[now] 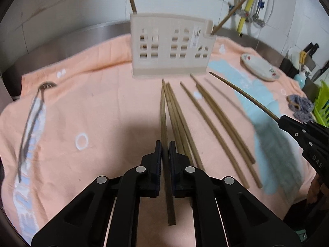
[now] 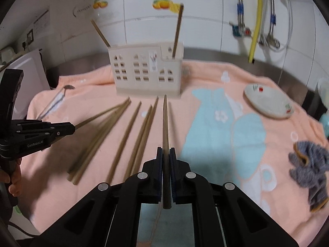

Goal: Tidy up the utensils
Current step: 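Lift the chopstick in the left gripper while the right gripper raises its chopstick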

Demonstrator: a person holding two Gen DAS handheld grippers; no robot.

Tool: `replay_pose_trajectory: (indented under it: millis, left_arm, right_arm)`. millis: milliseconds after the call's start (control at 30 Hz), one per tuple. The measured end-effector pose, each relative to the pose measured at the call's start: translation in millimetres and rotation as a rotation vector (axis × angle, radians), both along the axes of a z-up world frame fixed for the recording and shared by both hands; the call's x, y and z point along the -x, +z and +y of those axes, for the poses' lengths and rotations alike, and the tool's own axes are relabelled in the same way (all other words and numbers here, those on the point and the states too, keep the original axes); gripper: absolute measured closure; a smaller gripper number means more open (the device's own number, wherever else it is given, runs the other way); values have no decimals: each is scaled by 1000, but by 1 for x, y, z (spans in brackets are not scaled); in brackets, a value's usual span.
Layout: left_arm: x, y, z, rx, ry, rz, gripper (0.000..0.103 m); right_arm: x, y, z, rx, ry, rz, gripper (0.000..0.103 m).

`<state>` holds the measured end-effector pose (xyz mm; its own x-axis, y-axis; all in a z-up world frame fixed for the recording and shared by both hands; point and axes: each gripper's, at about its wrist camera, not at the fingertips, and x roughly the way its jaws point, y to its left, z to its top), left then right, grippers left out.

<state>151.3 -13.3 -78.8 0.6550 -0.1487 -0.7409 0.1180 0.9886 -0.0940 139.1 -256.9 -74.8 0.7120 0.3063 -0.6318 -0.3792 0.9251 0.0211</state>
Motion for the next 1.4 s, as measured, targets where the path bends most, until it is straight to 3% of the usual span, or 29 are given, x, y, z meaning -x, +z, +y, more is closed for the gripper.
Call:
replay_pose_trajectory:
  millis: [233,400,767,1000,1167,1233,1400]
  left_arm:
    - [9,40,7,17,-15,-107,97]
    - [11,51,7,16,-29,-141,97]
    - [13,9,4,13,-39,-64,102]
    - [11,-17,10,22,-8,-1,101]
    - [15,-26,7,2,-24,33,94]
    - [17,-29,6,-8,-14,39,71]
    - [21,-36,7,7,-14,55,72]
  right_arm:
    - [-4,36,6,-6,46,-65,96]
    - [-1,40,11,5,65,-71,96]
    - [3,-18,1,-15,19,68,96]
    - [-1,-35,-4,2,-5,93,96]
    - [-3,-42,-4,10,-5,113,96]
    - [-3,-44,-3,10,-4,118,96]
    - [-3,-45,-5,11,-7,120,96]
